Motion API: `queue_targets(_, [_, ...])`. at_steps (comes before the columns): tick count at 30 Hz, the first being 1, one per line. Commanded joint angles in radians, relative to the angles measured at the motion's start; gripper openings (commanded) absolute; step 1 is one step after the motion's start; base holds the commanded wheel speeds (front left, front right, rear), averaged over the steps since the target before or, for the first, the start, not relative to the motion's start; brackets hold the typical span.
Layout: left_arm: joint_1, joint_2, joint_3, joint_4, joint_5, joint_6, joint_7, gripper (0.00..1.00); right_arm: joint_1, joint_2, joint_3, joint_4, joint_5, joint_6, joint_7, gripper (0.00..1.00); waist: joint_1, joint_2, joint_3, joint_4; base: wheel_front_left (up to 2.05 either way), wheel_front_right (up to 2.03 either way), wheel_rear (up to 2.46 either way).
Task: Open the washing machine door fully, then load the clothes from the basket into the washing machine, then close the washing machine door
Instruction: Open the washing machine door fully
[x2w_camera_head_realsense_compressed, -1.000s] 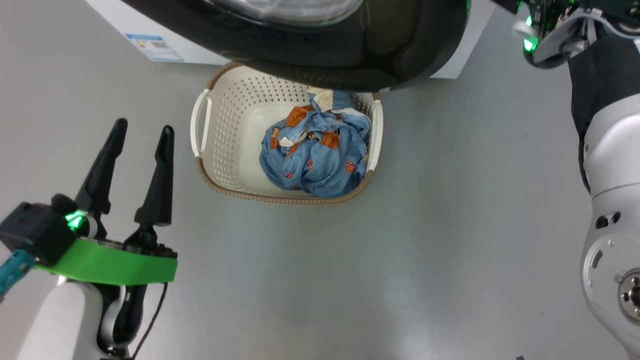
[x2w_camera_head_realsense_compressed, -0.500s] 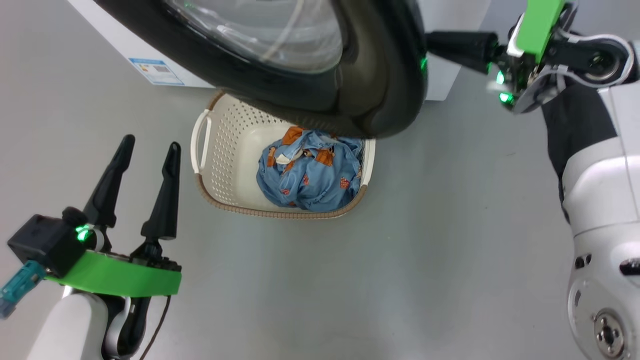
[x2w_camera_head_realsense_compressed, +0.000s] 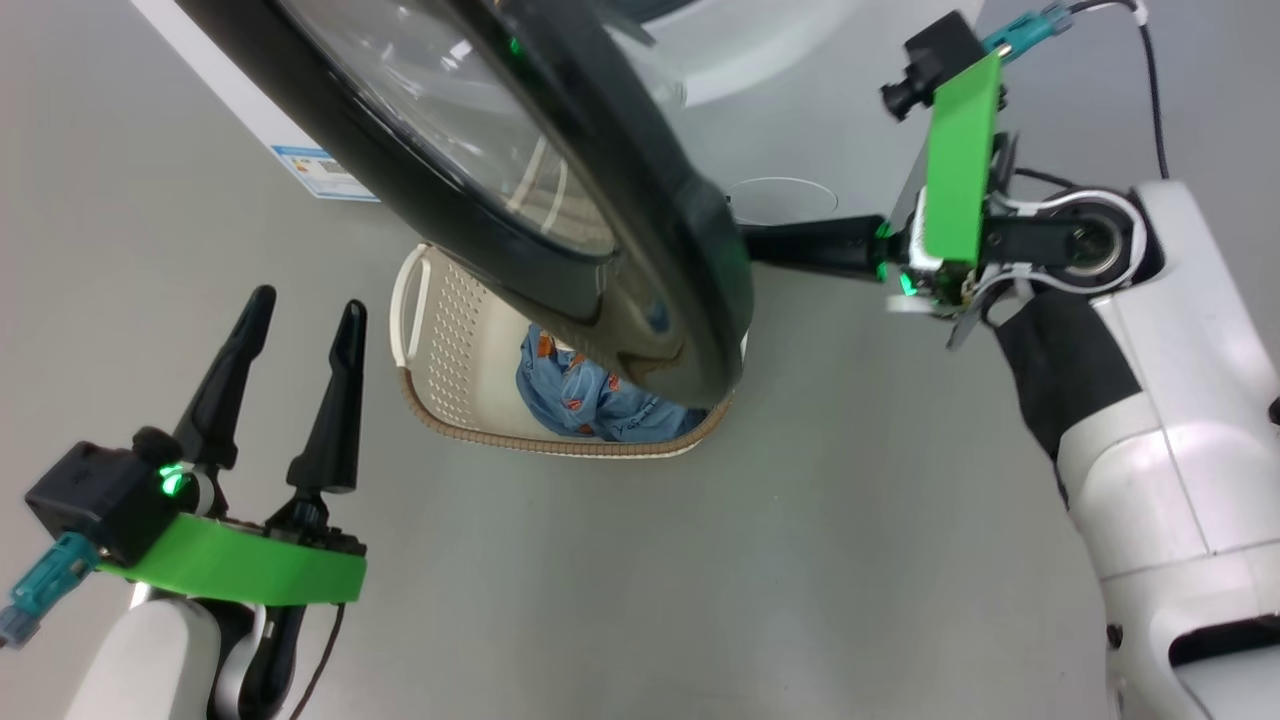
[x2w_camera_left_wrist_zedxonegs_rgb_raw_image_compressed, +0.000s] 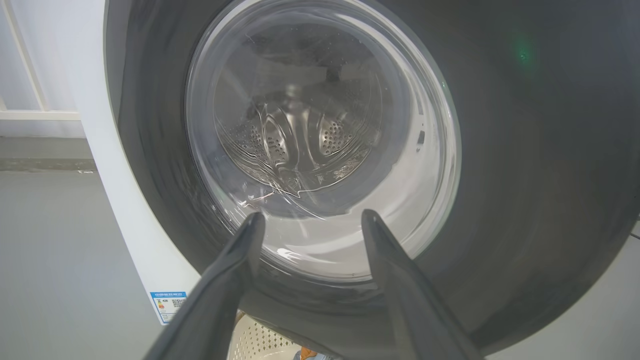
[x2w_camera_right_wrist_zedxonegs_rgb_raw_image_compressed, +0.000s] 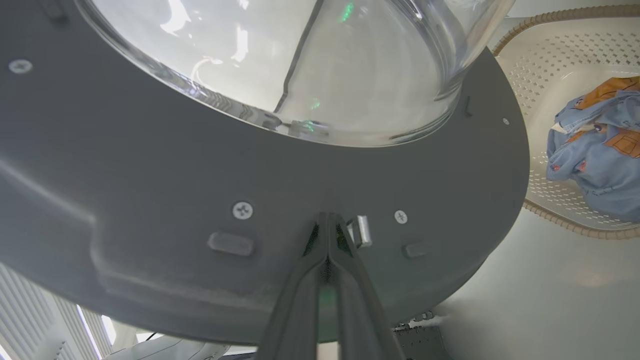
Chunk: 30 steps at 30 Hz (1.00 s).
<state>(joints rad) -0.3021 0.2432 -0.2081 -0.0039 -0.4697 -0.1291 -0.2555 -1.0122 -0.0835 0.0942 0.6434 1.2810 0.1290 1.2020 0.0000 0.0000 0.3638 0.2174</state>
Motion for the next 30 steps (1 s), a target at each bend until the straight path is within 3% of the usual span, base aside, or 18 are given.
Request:
queue_targets(1, [0.004, 0.034, 0.04, -0.021, 0.005, -0.002, -0.006, 1.0, 0.019, 0.033, 0.031, -0.04, 0.026, 0.002, -0.002, 0.0, 0.0, 0.0, -0.001, 0.003, 0.0, 0.0, 0.0])
queue_targets(13, [0.003, 0.023, 0.04, -0.011, 0.003, -0.002, -0.006, 1.0, 0.083, 0.033, 0.236, -0.087, 0.183, 0.002, -0.077, 0.0, 0.0, 0.0, -0.006, 0.034, 0.0, 0.0, 0.0])
queue_targets(30, [0.003, 0.014, 0.062, 0.006, 0.002, -0.002, -0.006, 1.0, 0.027, 0.033, 0.514, -0.075, 0.415, 0.002, -0.208, 0.0, 0.0, 0.0, -0.013, 0.048, 0.0, 0.0, 0.0])
